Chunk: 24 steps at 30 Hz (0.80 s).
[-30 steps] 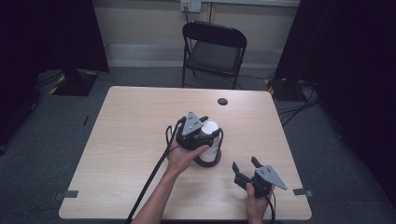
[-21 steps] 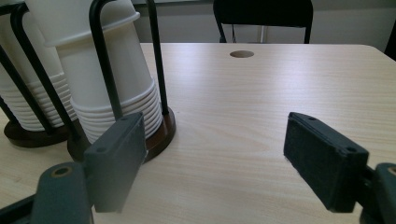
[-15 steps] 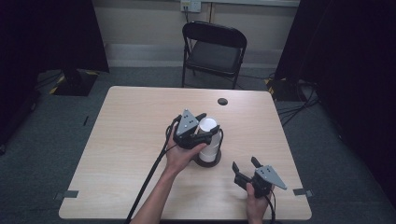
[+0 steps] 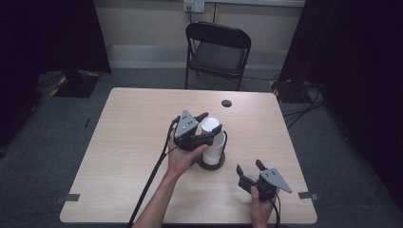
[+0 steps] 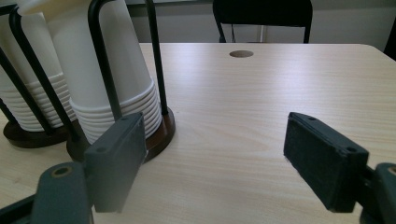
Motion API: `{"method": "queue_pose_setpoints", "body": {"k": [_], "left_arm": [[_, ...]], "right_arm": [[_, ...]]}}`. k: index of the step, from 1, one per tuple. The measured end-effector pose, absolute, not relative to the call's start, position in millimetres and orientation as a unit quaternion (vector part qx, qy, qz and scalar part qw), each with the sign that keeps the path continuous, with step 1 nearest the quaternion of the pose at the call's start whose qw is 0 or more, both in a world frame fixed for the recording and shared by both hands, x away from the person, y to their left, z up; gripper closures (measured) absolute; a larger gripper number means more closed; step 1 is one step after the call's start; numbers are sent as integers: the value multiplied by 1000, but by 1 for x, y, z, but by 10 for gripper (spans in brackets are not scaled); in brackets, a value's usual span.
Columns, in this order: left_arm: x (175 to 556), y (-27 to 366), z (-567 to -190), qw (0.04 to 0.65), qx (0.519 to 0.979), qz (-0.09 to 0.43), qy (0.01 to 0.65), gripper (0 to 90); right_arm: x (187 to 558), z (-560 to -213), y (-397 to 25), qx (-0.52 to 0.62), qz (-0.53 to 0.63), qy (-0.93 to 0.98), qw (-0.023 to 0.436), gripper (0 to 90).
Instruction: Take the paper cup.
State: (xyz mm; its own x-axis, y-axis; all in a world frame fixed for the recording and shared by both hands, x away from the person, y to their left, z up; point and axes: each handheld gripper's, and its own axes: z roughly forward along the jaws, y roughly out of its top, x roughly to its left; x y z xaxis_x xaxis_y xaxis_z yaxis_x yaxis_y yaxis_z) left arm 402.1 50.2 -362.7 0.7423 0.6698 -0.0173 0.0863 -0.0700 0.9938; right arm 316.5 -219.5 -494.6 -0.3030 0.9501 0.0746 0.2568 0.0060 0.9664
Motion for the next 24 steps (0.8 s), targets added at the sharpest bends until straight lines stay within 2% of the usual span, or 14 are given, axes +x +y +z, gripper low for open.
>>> {"method": "queue_pose_setpoints", "body": {"k": [24], "left_arm": [[381, 71, -346, 657, 668, 223, 270, 360]], "right_arm": [[317, -495, -220, 485, 512, 623, 339, 203]]}}
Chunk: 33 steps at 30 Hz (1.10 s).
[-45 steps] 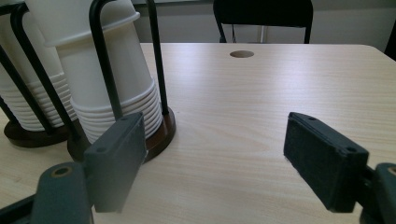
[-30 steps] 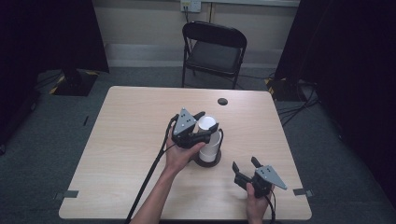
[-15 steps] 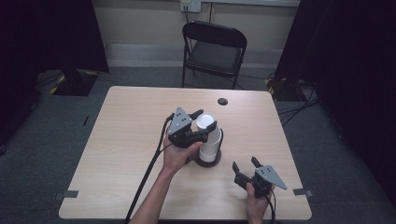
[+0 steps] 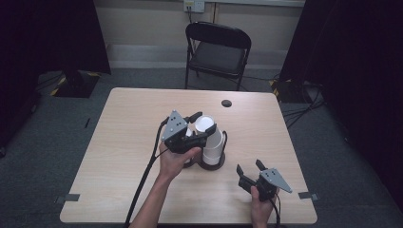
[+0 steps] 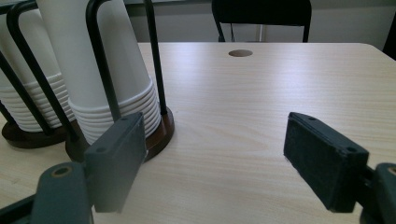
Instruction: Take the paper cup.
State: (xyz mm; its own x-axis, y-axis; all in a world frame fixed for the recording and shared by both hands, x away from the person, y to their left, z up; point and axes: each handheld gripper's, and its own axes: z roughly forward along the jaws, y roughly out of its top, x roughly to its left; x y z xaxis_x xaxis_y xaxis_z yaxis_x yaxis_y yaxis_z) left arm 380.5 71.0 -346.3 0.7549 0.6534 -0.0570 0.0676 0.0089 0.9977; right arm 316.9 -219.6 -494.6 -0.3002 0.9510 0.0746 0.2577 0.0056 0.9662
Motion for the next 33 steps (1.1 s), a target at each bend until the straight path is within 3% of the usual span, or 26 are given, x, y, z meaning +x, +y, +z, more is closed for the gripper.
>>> {"method": "queue_pose_setpoints", "body": {"k": [23, 29, 33], "left_arm": [[356, 84, -350, 661, 671, 186, 279, 360], [351, 89, -359, 663, 669, 169, 290, 360], [347, 92, -365, 661, 670, 162, 297, 360]], "right_arm": [[310, -494, -212, 439, 506, 651, 357, 166], [310, -493, -204, 425, 515, 667, 330, 168], [304, -489, -194, 404, 531, 676, 313, 234]]}}
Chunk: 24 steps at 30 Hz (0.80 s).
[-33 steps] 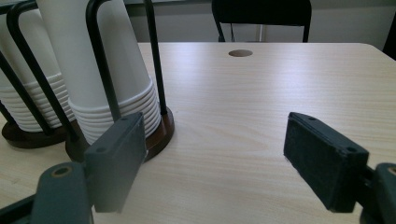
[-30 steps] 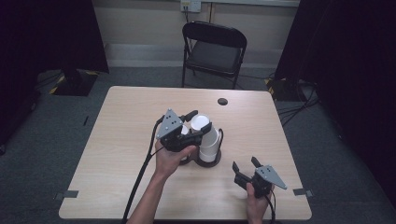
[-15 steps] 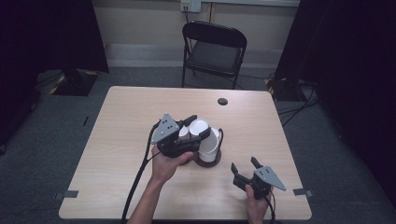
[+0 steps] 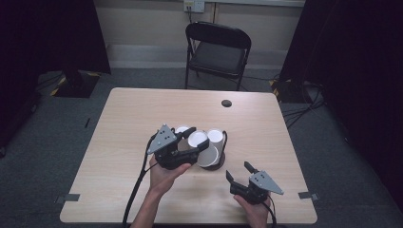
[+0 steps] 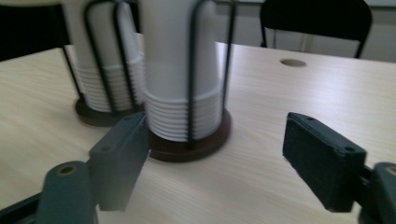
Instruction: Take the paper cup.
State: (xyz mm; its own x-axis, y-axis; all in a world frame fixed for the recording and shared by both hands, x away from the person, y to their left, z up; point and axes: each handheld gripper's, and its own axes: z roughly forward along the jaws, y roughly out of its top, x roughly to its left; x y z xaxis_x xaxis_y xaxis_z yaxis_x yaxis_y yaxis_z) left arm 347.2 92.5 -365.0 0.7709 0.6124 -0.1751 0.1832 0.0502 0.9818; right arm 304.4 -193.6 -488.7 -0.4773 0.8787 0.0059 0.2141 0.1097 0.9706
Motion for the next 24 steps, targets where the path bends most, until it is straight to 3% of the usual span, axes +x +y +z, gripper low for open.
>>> {"method": "queue_pose_setpoints", "body": {"k": [7, 12, 17, 24], "left_arm": [[339, 102, -376, 679, 655, 117, 311, 360], [332, 109, -385, 676, 652, 117, 323, 360], [331, 114, -396, 684, 643, 88, 334, 360], [335, 120, -409, 697, 627, 35, 348, 360]], "right_arm": [[295, -479, -178, 359, 577, 670, 299, 302], [291, -479, -170, 318, 602, 674, 287, 330], [287, -478, -164, 285, 620, 677, 277, 451], [287, -478, -158, 269, 634, 673, 269, 490]]}}
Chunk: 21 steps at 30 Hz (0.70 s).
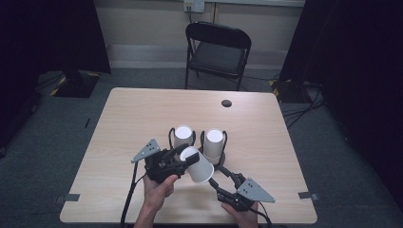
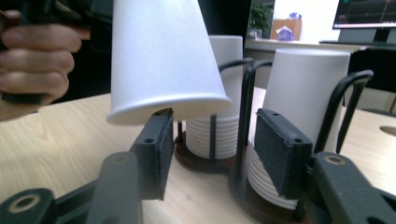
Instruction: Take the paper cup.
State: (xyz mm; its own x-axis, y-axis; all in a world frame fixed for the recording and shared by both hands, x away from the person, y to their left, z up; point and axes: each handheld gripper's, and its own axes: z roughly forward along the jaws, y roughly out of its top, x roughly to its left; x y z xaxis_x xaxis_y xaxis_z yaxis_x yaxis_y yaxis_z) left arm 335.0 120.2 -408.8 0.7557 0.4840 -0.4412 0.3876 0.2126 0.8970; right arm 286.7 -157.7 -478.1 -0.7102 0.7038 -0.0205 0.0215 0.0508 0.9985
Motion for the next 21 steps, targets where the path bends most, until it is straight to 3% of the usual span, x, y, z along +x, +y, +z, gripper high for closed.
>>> {"method": "queue_pose_setpoints", "body": {"k": [11, 21], "left_arm": [[329, 118, -408, 716, 609, -20, 342, 360], [327, 109, -408, 726, 598, -60, 333, 360]], "right_arm": [[285, -472, -152, 224, 655, 660, 291, 632], [291, -461, -148, 201, 673, 637, 317, 688]]}}
